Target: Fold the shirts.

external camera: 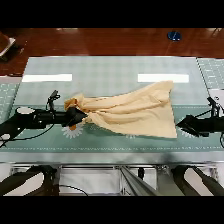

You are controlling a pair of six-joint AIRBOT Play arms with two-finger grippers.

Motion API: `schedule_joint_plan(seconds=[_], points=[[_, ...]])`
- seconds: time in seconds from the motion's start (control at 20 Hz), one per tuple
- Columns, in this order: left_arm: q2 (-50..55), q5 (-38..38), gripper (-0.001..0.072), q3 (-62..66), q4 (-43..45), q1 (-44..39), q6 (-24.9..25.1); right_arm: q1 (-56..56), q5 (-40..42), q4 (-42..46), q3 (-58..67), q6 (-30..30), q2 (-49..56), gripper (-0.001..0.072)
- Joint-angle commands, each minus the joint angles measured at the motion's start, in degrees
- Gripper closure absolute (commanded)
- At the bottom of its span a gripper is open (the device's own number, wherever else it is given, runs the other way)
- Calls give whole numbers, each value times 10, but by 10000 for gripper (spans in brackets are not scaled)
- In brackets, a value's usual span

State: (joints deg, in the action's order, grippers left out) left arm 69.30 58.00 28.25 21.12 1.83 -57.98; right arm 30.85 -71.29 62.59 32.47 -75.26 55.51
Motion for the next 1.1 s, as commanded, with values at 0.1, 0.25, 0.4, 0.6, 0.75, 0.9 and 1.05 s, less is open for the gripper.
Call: schedule_joint_plan(seconds=[0.1,0.25,0.4,0.6,0.75,0.9,1.05], points=[[64,-7,535,38,20,-7,-37,0,4,27,-3,-10,-1,296],[70,-5,690,64,20,-8,-27,0,4,46,-3,-14,-1,296],[70,-4,690,83,20,-8,-28,0,10,68,-3,-46,3,296],[70,-4,690,86,20,-8,-28,0,7,38,-3,-40,45,297],[70,-4,690,86,20,-8,-28,0,7,-4,-3,-15,87,297],[70,-5,690,86,20,-8,-28,0,13,-61,-3,20,128,297],[70,-6,690,86,20,-9,-27,0,21,-130,-3,51,161,301]])
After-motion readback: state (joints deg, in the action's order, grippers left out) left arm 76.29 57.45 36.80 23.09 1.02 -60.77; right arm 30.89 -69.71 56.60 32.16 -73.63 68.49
